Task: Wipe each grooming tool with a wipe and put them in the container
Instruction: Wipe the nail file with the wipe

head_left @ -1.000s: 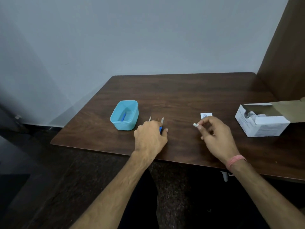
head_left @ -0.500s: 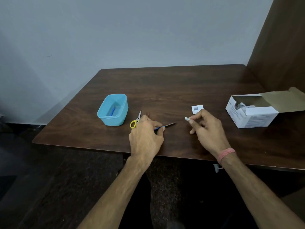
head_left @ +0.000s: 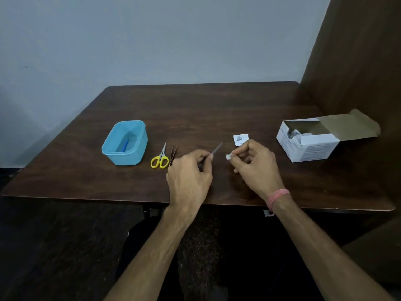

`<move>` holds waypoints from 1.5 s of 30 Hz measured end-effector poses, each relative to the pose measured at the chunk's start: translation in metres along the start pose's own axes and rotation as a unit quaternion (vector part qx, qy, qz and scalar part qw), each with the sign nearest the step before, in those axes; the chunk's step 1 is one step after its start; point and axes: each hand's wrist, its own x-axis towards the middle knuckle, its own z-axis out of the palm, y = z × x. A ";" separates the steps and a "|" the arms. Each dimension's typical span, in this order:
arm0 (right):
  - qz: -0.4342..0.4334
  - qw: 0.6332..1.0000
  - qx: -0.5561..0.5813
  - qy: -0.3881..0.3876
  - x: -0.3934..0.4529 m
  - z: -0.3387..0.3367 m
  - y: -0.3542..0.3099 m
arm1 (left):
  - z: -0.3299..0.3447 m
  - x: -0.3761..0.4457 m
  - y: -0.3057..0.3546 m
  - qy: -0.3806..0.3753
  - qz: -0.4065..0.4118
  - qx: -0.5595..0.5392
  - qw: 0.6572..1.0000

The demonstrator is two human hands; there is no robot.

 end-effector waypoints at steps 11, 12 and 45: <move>0.011 1.000 0.018 -0.012 0.002 0.004 -0.002 | -0.004 0.008 -0.013 -0.083 -0.118 -0.302 0.942; 0.012 1.000 0.021 -0.013 0.001 0.004 -0.003 | -0.004 0.007 -0.013 -0.086 -0.118 -0.305 0.941; -0.013 0.998 0.062 0.007 0.025 0.004 0.006 | -0.005 0.016 -0.008 -0.141 -0.137 -0.292 0.936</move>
